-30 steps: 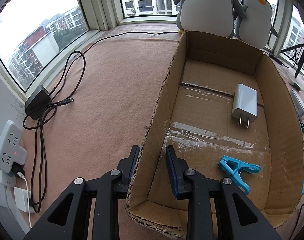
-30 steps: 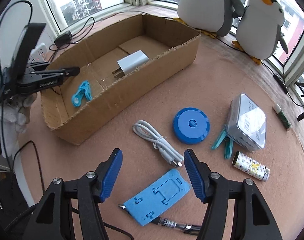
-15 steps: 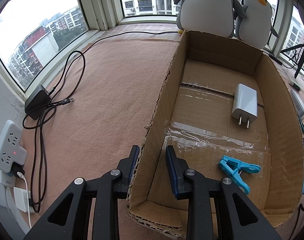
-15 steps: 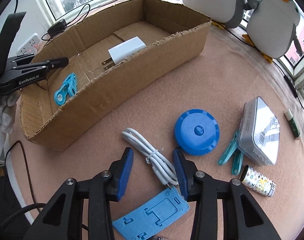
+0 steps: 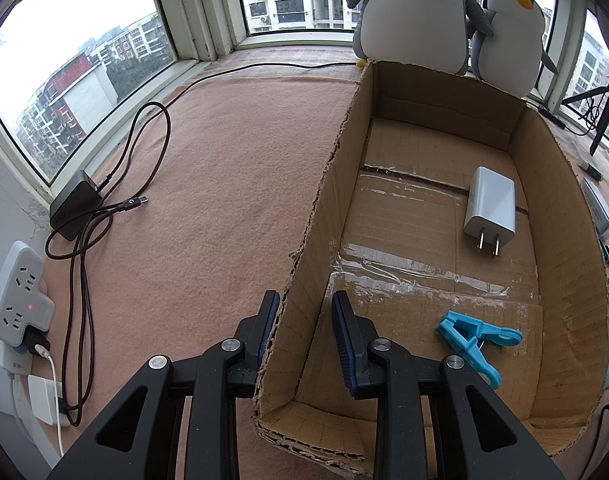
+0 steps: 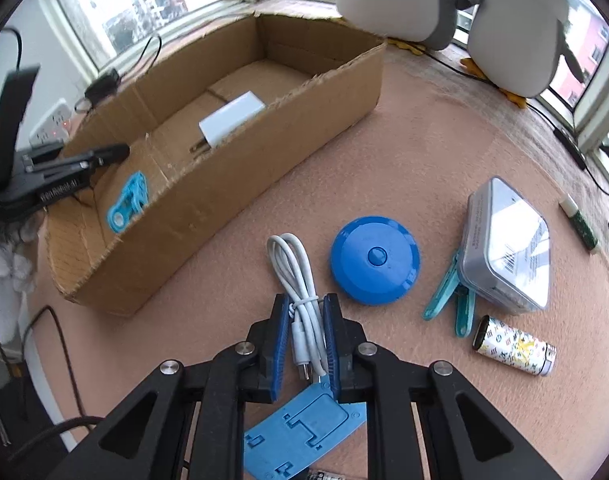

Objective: Organize rigid objects
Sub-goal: 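Carry the white cable into the box and release it beside the charger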

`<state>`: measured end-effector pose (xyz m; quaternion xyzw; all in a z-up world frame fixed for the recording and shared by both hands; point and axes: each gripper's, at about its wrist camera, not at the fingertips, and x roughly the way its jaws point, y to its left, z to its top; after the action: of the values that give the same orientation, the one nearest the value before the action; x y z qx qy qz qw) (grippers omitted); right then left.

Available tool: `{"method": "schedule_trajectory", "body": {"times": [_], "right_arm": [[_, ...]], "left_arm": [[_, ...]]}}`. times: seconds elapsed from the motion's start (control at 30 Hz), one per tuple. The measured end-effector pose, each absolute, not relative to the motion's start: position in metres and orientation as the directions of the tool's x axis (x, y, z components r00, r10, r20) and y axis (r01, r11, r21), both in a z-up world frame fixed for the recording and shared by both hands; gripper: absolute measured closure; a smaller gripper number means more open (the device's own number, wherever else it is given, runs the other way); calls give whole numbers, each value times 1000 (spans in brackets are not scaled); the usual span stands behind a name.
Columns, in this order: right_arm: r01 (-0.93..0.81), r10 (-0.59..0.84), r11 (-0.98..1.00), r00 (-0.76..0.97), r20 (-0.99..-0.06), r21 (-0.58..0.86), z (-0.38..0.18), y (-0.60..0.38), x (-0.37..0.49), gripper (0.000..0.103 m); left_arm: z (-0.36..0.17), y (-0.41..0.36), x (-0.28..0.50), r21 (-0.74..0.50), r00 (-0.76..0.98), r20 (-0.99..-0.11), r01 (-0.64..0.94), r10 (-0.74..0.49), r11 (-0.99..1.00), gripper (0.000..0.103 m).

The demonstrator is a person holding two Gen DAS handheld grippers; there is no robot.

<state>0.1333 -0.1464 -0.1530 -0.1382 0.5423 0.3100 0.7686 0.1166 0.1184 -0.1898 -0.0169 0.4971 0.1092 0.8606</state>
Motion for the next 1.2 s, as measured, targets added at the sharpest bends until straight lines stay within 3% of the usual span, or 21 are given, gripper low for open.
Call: {"method": "schedule_trajectory", "body": {"times": [0.63, 1.2], "right_arm": [[-606, 539, 740, 273, -797, 293, -74, -97, 140, 88], [-635, 532, 716, 225, -817, 291, -96, -17, 152, 88]], "left_arm": [[-190, 119, 117, 80, 482, -859, -204, 171, 976, 74], [-190, 118, 117, 78, 483, -859, -205, 170, 976, 74]]}}
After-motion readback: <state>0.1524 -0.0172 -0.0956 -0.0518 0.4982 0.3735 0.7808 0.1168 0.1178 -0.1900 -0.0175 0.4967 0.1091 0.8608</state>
